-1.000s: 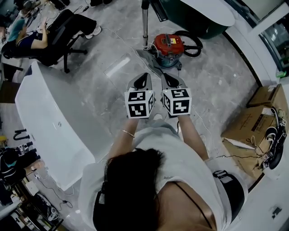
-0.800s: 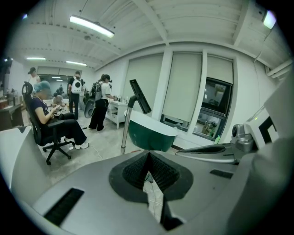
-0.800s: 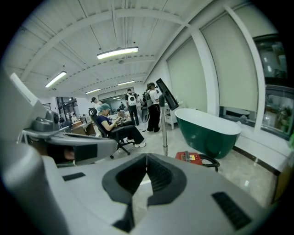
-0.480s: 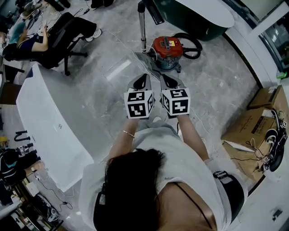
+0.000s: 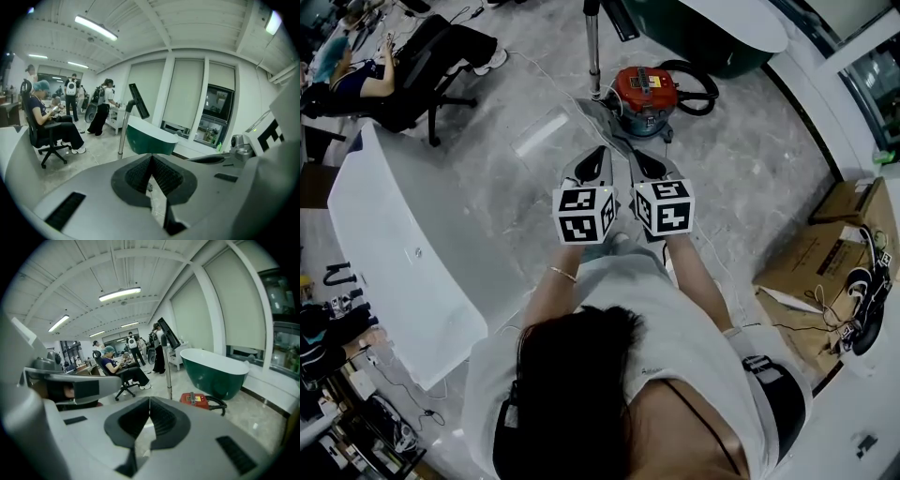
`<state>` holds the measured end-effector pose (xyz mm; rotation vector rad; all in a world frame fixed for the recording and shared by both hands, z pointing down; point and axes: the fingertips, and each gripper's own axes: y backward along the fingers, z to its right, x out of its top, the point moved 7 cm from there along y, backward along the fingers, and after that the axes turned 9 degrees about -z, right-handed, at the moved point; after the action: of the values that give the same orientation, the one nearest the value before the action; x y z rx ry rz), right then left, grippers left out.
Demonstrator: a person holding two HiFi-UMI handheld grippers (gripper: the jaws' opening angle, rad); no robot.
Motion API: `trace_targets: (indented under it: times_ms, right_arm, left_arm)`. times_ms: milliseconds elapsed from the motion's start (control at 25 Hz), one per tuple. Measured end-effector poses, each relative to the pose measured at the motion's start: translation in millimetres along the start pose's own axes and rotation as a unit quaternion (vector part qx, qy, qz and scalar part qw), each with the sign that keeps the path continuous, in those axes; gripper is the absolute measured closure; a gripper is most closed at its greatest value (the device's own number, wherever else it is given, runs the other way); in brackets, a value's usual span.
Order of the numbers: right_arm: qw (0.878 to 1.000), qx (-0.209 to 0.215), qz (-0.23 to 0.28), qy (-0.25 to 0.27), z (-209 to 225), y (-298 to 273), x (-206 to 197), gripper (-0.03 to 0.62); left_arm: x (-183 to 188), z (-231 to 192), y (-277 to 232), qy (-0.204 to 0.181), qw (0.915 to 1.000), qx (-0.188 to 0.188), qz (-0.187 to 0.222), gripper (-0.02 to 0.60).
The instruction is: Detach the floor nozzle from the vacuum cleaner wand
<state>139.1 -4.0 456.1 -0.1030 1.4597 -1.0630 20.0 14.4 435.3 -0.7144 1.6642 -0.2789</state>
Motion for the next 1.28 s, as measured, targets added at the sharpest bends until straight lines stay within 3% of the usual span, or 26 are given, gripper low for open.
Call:
trace_targets:
  times_ms: [120, 560, 800, 1280]
  right_arm:
    - [1.000, 0.000, 0.001, -0.001, 1, -1, -3, 0.579]
    - [1.000, -0.020, 0.005, -0.003, 12, -5, 4, 0.579]
    - [1.000, -0.012, -0.004, 0.001, 10, -18, 10, 0.579]
    - [1.000, -0.015, 0.001, 0.022, 17, -52, 52, 0.579]
  left_arm:
    - [-2, -4, -4, -0.001, 0.9998, 0.017, -0.009, 0.578]
    - [10, -3, -15, -0.008, 0.9999, 0.007, 0.012, 0.577]
    - [12, -13, -23, -0.009, 0.9998, 0.016, -0.006, 0.578]
    - [45, -42, -52, -0.008, 0.9998, 0.014, 0.009, 0.577]
